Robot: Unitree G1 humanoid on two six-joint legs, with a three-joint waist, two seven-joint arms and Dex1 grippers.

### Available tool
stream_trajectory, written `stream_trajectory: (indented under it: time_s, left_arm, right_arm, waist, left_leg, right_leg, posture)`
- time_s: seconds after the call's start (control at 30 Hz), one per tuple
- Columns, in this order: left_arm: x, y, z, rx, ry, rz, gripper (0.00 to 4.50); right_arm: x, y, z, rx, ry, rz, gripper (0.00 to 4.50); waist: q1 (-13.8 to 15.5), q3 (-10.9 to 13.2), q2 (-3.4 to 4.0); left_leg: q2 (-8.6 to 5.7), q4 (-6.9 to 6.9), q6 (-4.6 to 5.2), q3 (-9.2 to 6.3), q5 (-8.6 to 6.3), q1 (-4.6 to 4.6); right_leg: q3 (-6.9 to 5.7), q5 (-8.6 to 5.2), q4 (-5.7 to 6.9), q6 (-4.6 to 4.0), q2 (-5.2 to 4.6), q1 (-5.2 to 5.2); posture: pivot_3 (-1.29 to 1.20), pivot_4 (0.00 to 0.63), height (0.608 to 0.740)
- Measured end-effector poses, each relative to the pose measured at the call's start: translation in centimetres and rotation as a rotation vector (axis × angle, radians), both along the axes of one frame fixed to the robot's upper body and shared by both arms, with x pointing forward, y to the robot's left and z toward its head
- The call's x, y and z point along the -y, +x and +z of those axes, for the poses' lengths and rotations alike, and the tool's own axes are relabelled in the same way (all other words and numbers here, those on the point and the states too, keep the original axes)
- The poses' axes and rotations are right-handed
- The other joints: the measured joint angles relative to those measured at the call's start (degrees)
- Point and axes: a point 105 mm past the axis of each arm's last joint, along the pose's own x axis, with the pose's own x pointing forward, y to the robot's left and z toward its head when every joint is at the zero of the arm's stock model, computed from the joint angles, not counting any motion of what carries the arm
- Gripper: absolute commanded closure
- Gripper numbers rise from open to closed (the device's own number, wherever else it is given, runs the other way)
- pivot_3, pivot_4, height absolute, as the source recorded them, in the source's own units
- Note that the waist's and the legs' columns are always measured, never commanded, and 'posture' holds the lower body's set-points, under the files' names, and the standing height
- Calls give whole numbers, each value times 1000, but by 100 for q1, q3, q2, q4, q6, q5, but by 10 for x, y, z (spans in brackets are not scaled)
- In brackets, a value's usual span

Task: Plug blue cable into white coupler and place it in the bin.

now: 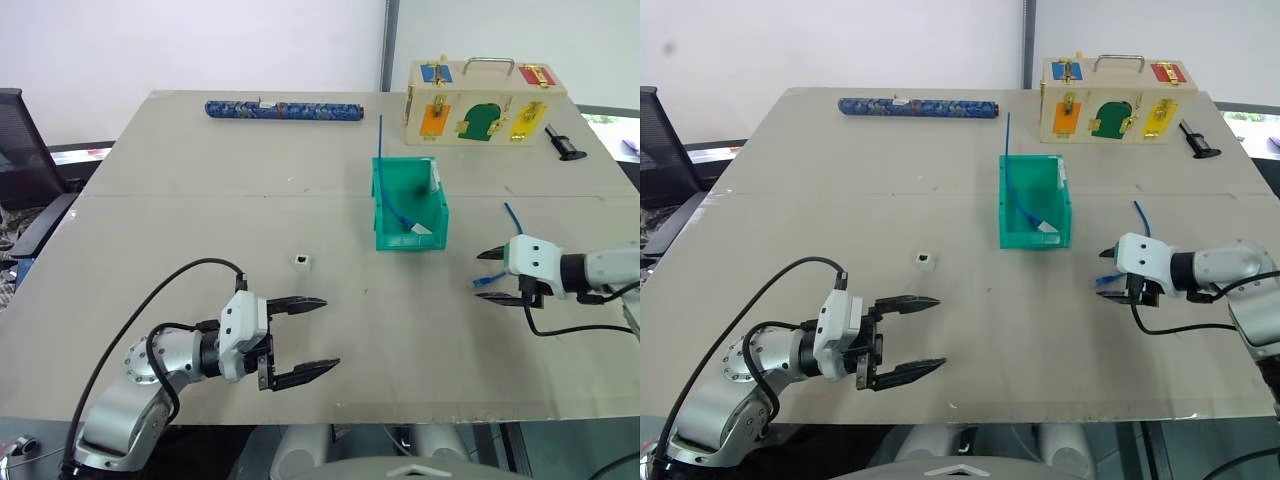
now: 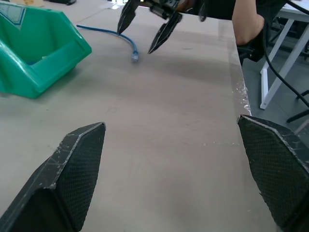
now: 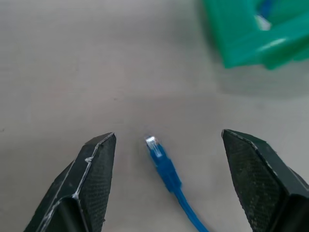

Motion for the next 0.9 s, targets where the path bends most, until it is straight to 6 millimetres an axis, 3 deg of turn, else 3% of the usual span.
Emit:
stream_trajectory:
  time_s: [0.1,0.3,0.33,0.5,0.63,0.83,0.9]
  left_arm:
    - [1,0,0,-5,1,-1,0]
    - [4,0,4,1,-2,3,0]
    - [4,0,4,-3,-1,5,0]
    - [4,2,4,-4,-3,22,0]
    - [-1,5,-2,5,2,49,0]
    - [-17,15,-21,-4,47,141,0]
    - [-18,17,-21,2,55,151,0]
  right_arm:
    - [4,9,-6,-11,-60,14,1436]
    - [9,15,-14,-63,-123,65,4216]
    - [10,15,-15,-71,-125,62,4483]
    - [6,13,-13,-106,-121,46,4483]
    - [-38,6,-15,-138,-51,80,4483]
    - [-142,-7,-23,-123,38,229,4483]
    - [-157,-8,-22,-86,24,268,4483]
  waist:
    - [-3,0,0]
    - [-5,-1,-2]
    - [-4,-2,-4]
    - [5,-2,-4]
    - [-42,-1,0]
    - [-40,-1,0]
    - [-4,-1,0]
  left_leg:
    - [-1,0,0,0,0,1]
    - [0,7,0,-2,0,7]
    - [0,10,0,-2,0,10]
    - [0,11,0,-11,0,13]
    - [6,-2,0,-21,0,13]
    - [8,-1,-1,-33,0,10]
    - [1,2,-1,-38,0,8]
  right_leg:
    - [0,0,0,-1,1,0]
    - [0,1,1,-1,1,7]
    - [0,2,1,-1,1,10]
    - [-3,1,3,-2,1,16]
    - [9,3,7,-1,6,1]
    - [0,3,8,-1,12,-2]
    - [-3,3,8,0,5,-1]
  posture:
    - [0,150,738]
    - [0,150,738]
    - [0,150,738]
    - [0,150,738]
    - [0,150,738]
    - [0,150,738]
    - [0,150,738]
